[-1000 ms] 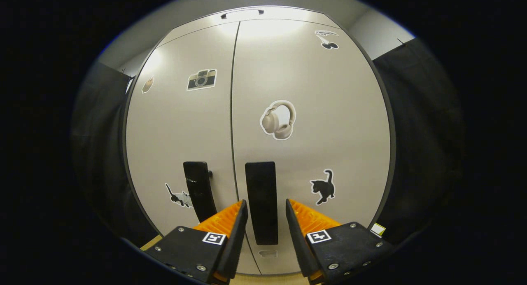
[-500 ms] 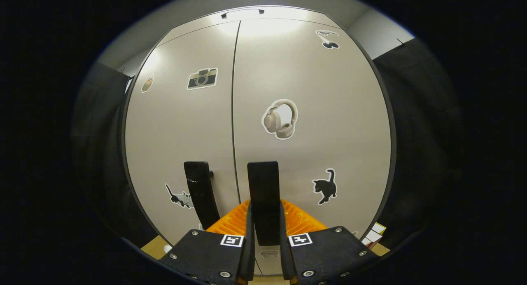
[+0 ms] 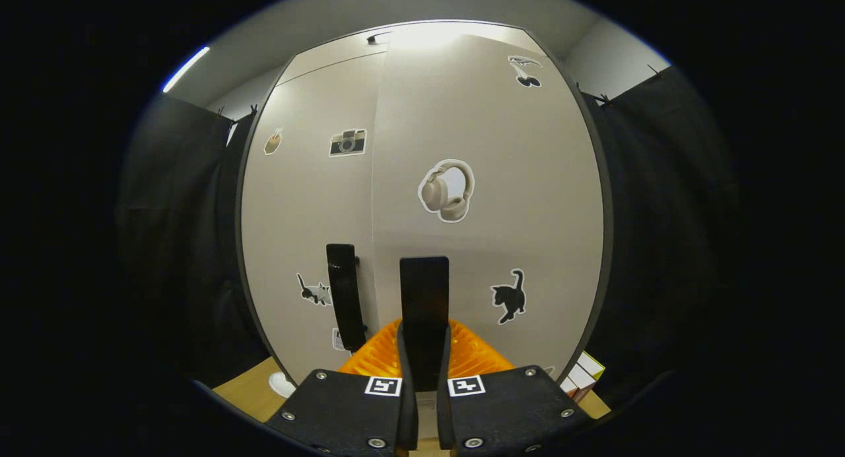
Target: Open the right door of the double-door shoe cabinet with the right hand, and open the left door with the left hand.
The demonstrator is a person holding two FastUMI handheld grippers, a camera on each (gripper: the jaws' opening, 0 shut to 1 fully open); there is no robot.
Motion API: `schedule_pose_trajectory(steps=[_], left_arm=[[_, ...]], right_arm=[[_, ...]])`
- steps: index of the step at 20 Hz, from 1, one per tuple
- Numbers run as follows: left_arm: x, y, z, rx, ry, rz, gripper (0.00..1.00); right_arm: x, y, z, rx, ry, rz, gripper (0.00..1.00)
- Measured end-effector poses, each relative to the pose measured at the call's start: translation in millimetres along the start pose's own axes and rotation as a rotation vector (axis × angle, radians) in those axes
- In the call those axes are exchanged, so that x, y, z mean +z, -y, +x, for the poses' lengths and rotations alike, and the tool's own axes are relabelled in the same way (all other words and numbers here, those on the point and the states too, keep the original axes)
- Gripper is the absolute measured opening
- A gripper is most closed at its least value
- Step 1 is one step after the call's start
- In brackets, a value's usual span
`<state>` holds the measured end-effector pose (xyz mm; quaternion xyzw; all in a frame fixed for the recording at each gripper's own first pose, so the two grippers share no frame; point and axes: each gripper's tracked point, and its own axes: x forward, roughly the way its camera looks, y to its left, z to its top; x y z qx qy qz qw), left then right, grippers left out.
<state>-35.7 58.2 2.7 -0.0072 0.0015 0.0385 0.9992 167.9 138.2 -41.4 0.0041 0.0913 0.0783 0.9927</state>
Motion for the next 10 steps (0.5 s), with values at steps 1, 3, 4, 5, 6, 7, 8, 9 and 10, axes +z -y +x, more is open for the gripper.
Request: schedule_pose_trajectory(steps=[1, 3, 4, 5, 6, 7, 8, 9, 10], left_arm=[[1.1, 2.0, -1.8, 0.000, -0.001, -0.001, 0.81], [2.1, 5.7, -6.3, -0.002, -0.003, 0.000, 0.81], [1.9, 7.0, -9.6, -0.001, -0.004, 0.000, 0.81], [0.5, 10.1, -12.2, -0.004, -0.010, -0.002, 0.81], [-1.6, 14.0, -13.9, -0.009, -0.015, -0.003, 0.81], [-2.7, 18.4, -16.4, -0.015, -0.020, -0.003, 0.82], [-3.7, 21.6, -19.0, -0.022, -0.023, 0.000, 0.82], [-3.0, 23.9, -20.7, -0.025, -0.022, 0.004, 0.82], [-1.2, 26.2, -23.0, -0.028, -0.018, 0.006, 0.81]], right_arm=[[-0.2, 3.8, -10.1, 0.001, 0.000, -0.011, 0.11], [0.0, 11.1, -26.5, -0.008, 0.000, -0.026, 0.11], [0.2, 14.7, -34.0, -0.014, 0.001, -0.029, 0.11], [1.3, 18.1, -40.1, -0.018, 0.005, -0.028, 0.11], [1.5, 20.5, -45.1, -0.021, 0.012, -0.018, 0.09], [1.3, 24.0, -50.3, -0.017, 0.011, -0.017, 0.08], [1.8, 28.0, -55.9, -0.015, 0.017, -0.014, 0.08], [2.2, 32.7, -64.1, -0.018, 0.018, -0.007, 0.08], [1.9, 37.6, -69.6, -0.019, 0.015, -0.004, 0.08]])
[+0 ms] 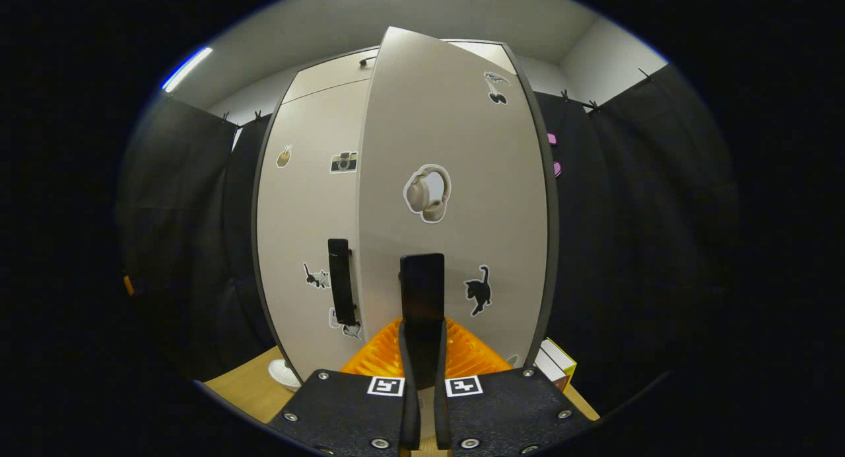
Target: Open the right door of the double-door shoe cabinet with the right hand, and open the left door with the left hand.
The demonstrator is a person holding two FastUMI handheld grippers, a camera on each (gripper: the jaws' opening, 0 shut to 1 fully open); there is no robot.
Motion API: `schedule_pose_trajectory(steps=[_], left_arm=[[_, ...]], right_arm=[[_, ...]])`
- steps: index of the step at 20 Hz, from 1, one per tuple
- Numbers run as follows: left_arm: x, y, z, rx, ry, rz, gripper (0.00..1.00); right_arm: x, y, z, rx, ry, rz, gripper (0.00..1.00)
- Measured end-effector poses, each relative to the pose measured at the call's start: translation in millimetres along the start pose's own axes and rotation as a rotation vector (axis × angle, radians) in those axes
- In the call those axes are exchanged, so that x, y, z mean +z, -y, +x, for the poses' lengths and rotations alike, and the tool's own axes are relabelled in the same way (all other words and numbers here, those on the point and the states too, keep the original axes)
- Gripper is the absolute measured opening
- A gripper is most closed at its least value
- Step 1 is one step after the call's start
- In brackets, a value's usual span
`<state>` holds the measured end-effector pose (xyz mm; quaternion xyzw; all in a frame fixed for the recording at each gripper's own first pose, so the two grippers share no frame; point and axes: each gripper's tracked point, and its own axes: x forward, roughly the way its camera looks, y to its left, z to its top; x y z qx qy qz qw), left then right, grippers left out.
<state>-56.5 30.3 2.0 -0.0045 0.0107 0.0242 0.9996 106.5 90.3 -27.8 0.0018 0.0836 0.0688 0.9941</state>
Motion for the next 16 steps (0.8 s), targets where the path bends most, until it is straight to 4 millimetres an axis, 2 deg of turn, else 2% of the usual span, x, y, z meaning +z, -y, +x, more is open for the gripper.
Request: schedule_pose_trajectory(steps=[5, 6, 8, 16], left_arm=[[8.9, 10.9, -8.6, -0.020, 0.022, -0.004, 0.82], [9.5, 12.1, -9.2, -0.024, 0.024, 0.000, 0.82], [10.0, 15.8, -11.4, -0.027, 0.027, 0.005, 0.81], [-1.5, 31.5, -13.8, -0.039, 0.015, 0.027, 0.81]], right_arm=[[4.2, 21.4, -25.3, -0.042, 0.022, -0.029, 0.07], [3.5, 25.1, -28.2, -0.045, 0.018, -0.022, 0.04], [3.2, 29.1, -32.0, -0.042, 0.017, -0.004, 0.04], [4.2, 47.6, -49.3, -0.059, 0.038, -0.021, 0.04]])
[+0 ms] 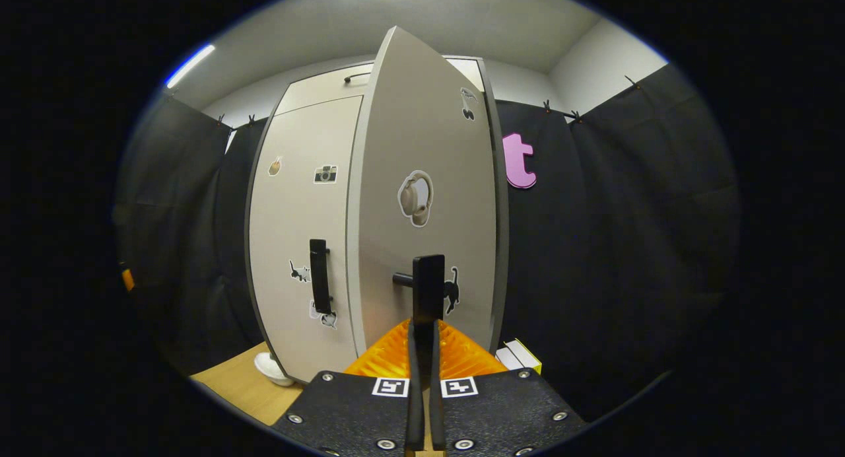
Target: Open the right door of the double-door shoe cabinet with the right hand, and open the left door with the left hand.
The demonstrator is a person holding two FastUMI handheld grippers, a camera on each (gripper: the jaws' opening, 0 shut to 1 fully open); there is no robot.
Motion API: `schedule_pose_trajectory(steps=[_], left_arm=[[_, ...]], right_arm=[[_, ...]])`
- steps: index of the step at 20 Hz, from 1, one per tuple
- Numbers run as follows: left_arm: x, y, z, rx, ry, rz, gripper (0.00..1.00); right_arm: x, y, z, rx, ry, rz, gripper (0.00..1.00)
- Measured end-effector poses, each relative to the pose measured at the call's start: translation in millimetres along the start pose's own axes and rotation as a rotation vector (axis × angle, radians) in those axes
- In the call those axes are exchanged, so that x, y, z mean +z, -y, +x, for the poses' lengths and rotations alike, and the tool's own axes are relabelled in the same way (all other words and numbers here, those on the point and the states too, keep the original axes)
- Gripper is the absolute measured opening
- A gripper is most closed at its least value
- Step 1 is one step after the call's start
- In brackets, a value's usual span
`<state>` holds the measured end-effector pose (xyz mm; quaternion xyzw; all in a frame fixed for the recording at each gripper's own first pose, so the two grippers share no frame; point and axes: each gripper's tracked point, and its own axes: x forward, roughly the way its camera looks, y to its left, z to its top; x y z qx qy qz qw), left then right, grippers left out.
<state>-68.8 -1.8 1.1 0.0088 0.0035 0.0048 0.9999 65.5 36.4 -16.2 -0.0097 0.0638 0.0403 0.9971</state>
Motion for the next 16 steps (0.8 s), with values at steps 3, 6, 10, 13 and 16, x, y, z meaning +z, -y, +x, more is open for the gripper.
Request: schedule_pose_trajectory(steps=[3, 6, 10, 13, 16], left_arm=[[-4.3, 6.1, 2.2, -0.009, -0.008, -0.007, 0.81], [-6.8, 10.9, 4.0, -0.024, -0.009, -0.002, 0.82], [-7.7, 13.2, 11.7, -0.023, -0.008, 0.002, 0.81], [-7.5, 17.8, 21.6, -0.027, -0.008, -0.003, 0.81], [-11.5, 34.3, 39.3, -0.043, -0.016, -0.010, 0.82]], right_arm=[[-0.5, 11.0, -5.3, -0.022, 0.001, -0.003, 0.03], [0.8, 26.1, -11.1, -0.054, 0.009, 0.003, 0.01], [1.7, 52.7, -20.5, -0.116, 0.023, -0.017, 0.00], [1.7, 71.6, -23.9, -0.146, 0.019, -0.018, 0.00], [2.0, 91.8, -25.5, -0.184, 0.025, -0.030, 0.00]])
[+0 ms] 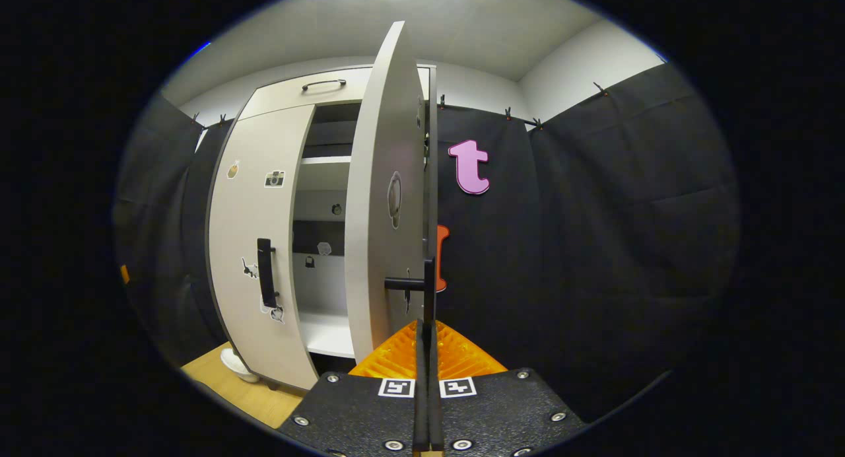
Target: Open the right door of the double-door shoe cabinet with the right hand, and open the left door with the left hand.
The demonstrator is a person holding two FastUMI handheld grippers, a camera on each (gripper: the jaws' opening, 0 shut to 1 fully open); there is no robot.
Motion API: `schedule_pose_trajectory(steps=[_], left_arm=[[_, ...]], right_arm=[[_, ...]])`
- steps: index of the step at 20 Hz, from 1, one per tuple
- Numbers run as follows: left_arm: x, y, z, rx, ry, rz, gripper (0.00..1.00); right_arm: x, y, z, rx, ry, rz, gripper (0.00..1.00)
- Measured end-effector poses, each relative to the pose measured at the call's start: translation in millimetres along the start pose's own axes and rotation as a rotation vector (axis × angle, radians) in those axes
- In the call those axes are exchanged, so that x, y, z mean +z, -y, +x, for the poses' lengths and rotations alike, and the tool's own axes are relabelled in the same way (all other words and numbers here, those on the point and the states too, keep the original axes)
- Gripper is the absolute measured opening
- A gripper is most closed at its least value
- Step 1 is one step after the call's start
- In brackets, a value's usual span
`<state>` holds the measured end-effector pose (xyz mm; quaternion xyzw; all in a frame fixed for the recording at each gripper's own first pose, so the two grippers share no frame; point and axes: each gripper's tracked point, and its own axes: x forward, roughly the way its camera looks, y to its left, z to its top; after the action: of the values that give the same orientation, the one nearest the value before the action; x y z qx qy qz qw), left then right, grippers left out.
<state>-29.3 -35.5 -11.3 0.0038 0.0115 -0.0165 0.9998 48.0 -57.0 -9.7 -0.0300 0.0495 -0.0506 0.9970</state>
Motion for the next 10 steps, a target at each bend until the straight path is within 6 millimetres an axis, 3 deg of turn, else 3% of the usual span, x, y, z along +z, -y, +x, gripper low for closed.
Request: schedule_pose_trajectory(steps=[4, 7, 9, 10], left_arm=[[-1.6, 41.2, 26.9, -0.048, -0.003, 0.009, 0.82], [1.2, 85.4, 49.9, -0.103, 0.010, 0.000, 0.81], [-0.5, 117.2, 67.9, -0.145, 0.007, -0.008, 0.82], [-0.4, 135.0, 74.8, -0.165, 0.005, -0.007, 0.82]], right_arm=[[0.7, 28.5, -4.7, -0.040, 0.012, 0.010, 0.02], [4.7, 54.7, -16.9, -0.080, 0.040, 0.022, 0.09], [4.1, 55.1, -27.3, -0.052, 0.038, 0.064, 0.17], [3.2, 59.8, -28.8, -0.052, 0.039, 0.064, 0.34]])
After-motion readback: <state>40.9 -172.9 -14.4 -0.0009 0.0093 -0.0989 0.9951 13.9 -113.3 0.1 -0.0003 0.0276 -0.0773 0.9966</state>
